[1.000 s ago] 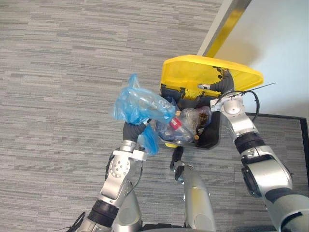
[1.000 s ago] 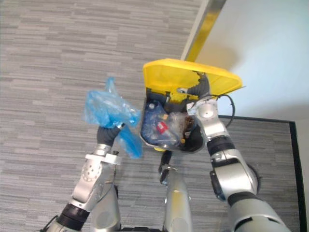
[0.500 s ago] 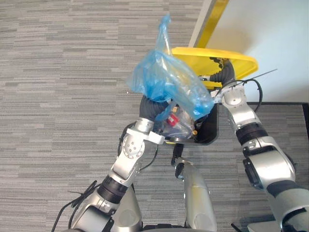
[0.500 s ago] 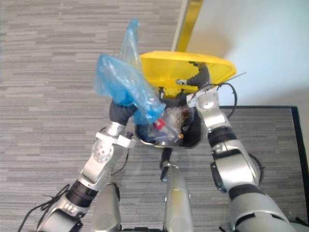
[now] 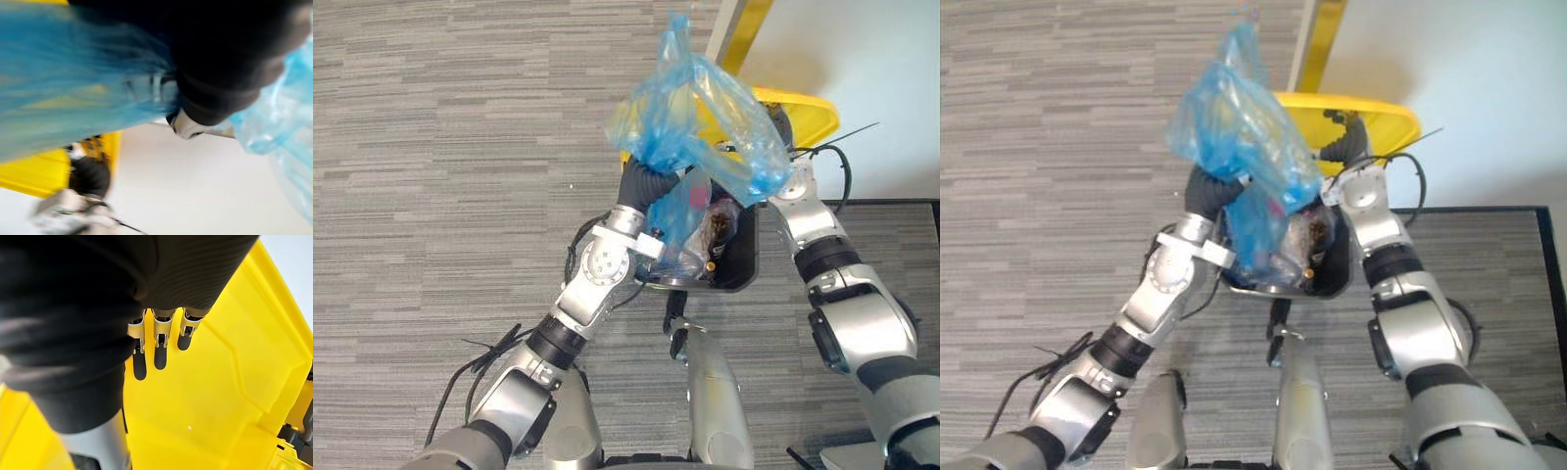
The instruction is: Gather rubbish on tea table into small bin, then transfer packed bag to large trash can.
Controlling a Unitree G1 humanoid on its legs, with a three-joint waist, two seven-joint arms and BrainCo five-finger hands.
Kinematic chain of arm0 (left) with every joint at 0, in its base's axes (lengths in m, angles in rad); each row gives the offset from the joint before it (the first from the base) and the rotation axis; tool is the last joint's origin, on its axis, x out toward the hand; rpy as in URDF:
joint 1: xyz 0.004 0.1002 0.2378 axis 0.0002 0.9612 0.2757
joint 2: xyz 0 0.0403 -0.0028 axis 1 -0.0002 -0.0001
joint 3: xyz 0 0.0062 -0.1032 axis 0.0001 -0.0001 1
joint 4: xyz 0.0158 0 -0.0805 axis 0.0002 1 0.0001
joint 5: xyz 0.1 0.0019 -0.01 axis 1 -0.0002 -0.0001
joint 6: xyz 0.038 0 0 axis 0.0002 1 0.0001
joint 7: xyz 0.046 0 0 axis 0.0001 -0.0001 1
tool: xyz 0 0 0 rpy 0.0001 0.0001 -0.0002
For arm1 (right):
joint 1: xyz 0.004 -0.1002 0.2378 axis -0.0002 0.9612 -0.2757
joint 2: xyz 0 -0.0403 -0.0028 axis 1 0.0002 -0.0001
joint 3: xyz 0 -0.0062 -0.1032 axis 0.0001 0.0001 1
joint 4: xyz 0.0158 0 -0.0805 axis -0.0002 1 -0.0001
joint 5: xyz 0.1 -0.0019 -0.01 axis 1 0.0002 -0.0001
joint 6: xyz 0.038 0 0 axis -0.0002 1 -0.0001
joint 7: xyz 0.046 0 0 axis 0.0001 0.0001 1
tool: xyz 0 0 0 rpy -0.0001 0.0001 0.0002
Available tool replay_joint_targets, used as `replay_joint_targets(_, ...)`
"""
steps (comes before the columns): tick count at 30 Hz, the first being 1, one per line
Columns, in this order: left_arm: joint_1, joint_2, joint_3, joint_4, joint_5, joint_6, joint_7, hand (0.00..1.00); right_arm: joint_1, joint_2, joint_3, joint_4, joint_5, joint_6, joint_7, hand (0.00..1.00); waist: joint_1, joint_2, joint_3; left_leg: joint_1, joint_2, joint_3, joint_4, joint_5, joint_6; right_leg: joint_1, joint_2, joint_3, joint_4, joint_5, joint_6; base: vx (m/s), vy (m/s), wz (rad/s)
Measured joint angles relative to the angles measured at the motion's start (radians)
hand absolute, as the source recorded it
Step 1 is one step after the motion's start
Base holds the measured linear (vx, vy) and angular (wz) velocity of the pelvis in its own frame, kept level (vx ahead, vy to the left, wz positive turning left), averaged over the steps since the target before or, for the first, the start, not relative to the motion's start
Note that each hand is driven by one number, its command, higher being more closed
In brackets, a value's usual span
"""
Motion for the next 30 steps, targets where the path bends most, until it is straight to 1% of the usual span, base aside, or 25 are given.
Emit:
replay_joint_targets(2, -0.024, 0.003, -0.004, 0.052, 0.013, 0.015, -0.001, 1.0, -0.026, -0.005, 0.0, 0.001, 0.0, 0.001, 0.0, 0.0, -0.003, 0.005, 0.003, -0.013, -0.003, 0.001, 0.0, 0.003, -0.002, -0.016, -0.001, 0.003, 0.0, 0.003, -0.001, 0.0, -0.037, -0.05)
replay_joint_targets(5, -0.079, 0.011, -0.04, 0.153, 0.029, 0.039, -0.006, 1.0, -0.041, -0.005, 0.001, 0.008, 0.0, 0.003, 0.0, 0.0, -0.006, 0.012, 0.007, -0.019, -0.001, 0.002, -0.004, 0.006, -0.004, -0.024, 0.001, 0.0, -0.001, 0.009, -0.001, 0.01, -0.025, -0.02)
replay_joint_targets(10, -0.13, 0.008, -0.106, 0.263, 0.068, 0.041, -0.047, 1.0, -0.093, -0.007, 0.019, 0.033, 0.001, 0.003, 0.0, 0.0, -0.011, 0.02, 0.018, -0.022, 0.002, 0.019, -0.009, 0.004, -0.002, -0.026, 0.008, 0.006, -0.029, 0.02, 0.004, 0.01, -0.021, -0.07)
replay_joint_targets(13, -0.144, 0.006, -0.122, 0.316, 0.069, 0.042, -0.065, 1.0, -0.13, -0.006, 0.021, 0.033, 0.001, 0.002, -0.001, 0.0, -0.014, 0.018, 0.028, -0.044, 0.004, 0.031, -0.005, 0.003, -0.001, -0.053, 0.015, 0.019, -0.032, 0.026, 0.003, 0.01, -0.024, -0.13)
replay_joint_targets(16, -0.171, 0.005, -0.133, 0.37, 0.086, 0.052, -0.068, 1.0, -0.153, -0.005, 0.021, 0.032, 0.001, 0.002, -0.001, 0.0, -0.018, 0.018, 0.051, -0.051, 0.011, 0.029, -0.002, 0.004, -0.003, -0.059, 0.019, 0.013, -0.029, 0.03, -0.001, 0.02, -0.026, -0.01)
replay_joint_targets(19, -0.196, -0.008, -0.141, 0.414, 0.116, 0.06, -0.067, 1.0, -0.156, 0.01, 0.021, 0.032, 0.001, 0.002, -0.002, 0.0, -0.019, 0.018, 0.055, -0.064, 0.014, 0.037, -0.002, 0.004, -0.003, -0.08, 0.019, 0.015, -0.022, 0.03, -0.001, 0.02, -0.034, -0.04)
replay_joint_targets(22, -0.226, -0.028, -0.139, 0.489, 0.177, 0.074, -0.062, 1.0, -0.156, 0.019, 0.021, 0.031, 0.001, 0.002, -0.002, 0.0, -0.019, 0.018, 0.055, -0.076, 0.016, 0.038, 0.001, 0.003, -0.004, -0.092, 0.019, 0.015, -0.018, 0.029, -0.001, 0.0, 0.0, 0.0)
replay_joint_targets(24, -0.227, -0.036, -0.128, 0.552, 0.251, 0.088, -0.063, 1.0, -0.16, 0.034, 0.018, 0.027, 0.001, 0.002, -0.006, 0.0, -0.023, 0.018, 0.055, -0.082, 0.023, 0.039, 0.003, 0.002, -0.006, -0.104, 0.02, 0.015, -0.012, 0.026, 0.002, 0.0, -0.034, -0.01)
replay_joint_targets(25, -0.227, -0.037, -0.123, 0.56, 0.262, 0.09, -0.063, 1.0, -0.163, 0.038, 0.017, 0.025, 0.001, 0.002, -0.007, 0.0, -0.025, 0.018, 0.055, -0.086, 0.023, 0.039, 0.004, 0.002, -0.007, -0.107, 0.019, 0.015, -0.01, 0.026, 0.002, 0.0, -0.045, -0.02)
replay_joint_targets(26, -0.227, -0.041, -0.105, 0.576, 0.29, 0.103, -0.062, 1.0, -0.177, 0.047, 0.014, 0.023, 0.001, 0.002, -0.009, 0.0, -0.027, 0.013, 0.058, -0.093, 0.024, 0.04, 0.009, 0.0, -0.009, -0.119, 0.018, 0.016, 0.0, 0.023, 0.003, 0.0, -0.05, -0.01)
replay_joint_targets(27, -0.227, -0.044, -0.095, 0.587, 0.329, 0.12, -0.06, 1.0, -0.179, 0.05, 0.012, 0.0, 0.001, 0.002, -0.009, 0.0, -0.028, 0.01, 0.059, -0.108, 0.028, 0.036, 0.017, -0.002, -0.014, -0.137, 0.017, 0.015, 0.02, 0.016, 0.005, -0.01, -0.065, -0.01)
replay_joint_targets(29, -0.228, -0.05, -0.075, 0.591, 0.374, 0.132, -0.059, 1.0, -0.179, 0.051, 0.006, -0.05, 0.003, 0.002, -0.009, 0.0, -0.031, 0.007, 0.064, -0.123, 0.034, 0.031, 0.029, -0.005, -0.018, -0.154, 0.016, 0.011, 0.041, 0.005, 0.003, 0.0, -0.066, 0.03)
replay_joint_targets(30, -0.229, -0.062, -0.058, 0.592, 0.412, 0.148, -0.053, 0.0, -0.179, 0.057, 0.002, -0.086, 0.004, 0.002, -0.009, 0.0, -0.031, 0.006, 0.065, -0.13, 0.042, 0.028, 0.042, -0.009, -0.027, -0.171, 0.016, 0.006, 0.064, -0.004, 0.003, 0.02, -0.06, 0.03)
